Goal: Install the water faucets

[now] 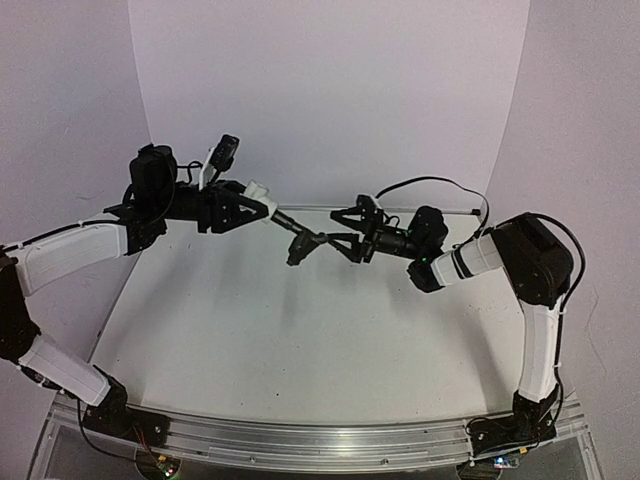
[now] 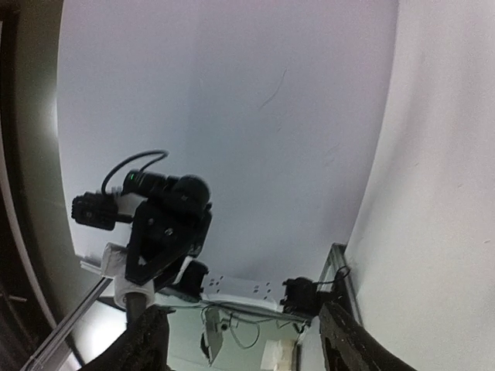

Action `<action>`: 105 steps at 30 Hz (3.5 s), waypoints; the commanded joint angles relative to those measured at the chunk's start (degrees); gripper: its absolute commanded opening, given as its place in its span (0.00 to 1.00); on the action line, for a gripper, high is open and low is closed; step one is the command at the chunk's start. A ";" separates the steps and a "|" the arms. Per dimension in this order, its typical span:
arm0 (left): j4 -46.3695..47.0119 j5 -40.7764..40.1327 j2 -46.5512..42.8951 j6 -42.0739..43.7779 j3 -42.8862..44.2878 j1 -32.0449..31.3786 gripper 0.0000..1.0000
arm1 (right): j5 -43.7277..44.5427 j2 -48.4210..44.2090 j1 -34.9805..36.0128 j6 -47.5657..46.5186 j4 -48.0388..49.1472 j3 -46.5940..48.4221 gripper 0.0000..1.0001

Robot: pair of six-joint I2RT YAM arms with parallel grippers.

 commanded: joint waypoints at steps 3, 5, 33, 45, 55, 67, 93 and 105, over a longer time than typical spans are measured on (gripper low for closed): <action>4.27 -15.93 -8.73 -22.89 -2.07 0.59 0.00 | 3.73 -10.06 -3.26 -19.28 -2.94 -7.18 0.72; 3.74 -17.21 -9.15 -30.90 -1.76 0.63 0.00 | 5.21 -13.89 -3.29 -27.54 -9.21 -8.81 0.73; 3.50 -18.03 -5.02 -60.77 -0.91 -0.17 0.00 | 27.37 -32.23 18.71 -101.51 -57.21 7.81 0.81; 3.53 -15.45 -3.01 -55.58 1.19 -0.23 0.00 | 33.79 -27.02 18.99 -88.02 -50.43 9.40 0.33; 4.88 -8.51 -9.48 -4.41 -1.19 -1.72 0.00 | 11.02 -17.62 9.42 -42.73 -41.44 16.07 0.05; 5.08 14.41 -7.73 15.03 0.48 -2.54 0.00 | 1.91 4.63 5.24 9.70 3.43 16.55 0.03; -11.40 -27.79 -10.63 -41.69 2.93 -1.22 0.00 | 19.68 -26.95 9.94 -74.41 -54.51 -0.27 0.83; -11.02 -21.43 -5.40 -44.81 5.26 -1.27 0.00 | 23.08 -25.32 15.78 -86.71 -58.88 9.70 0.83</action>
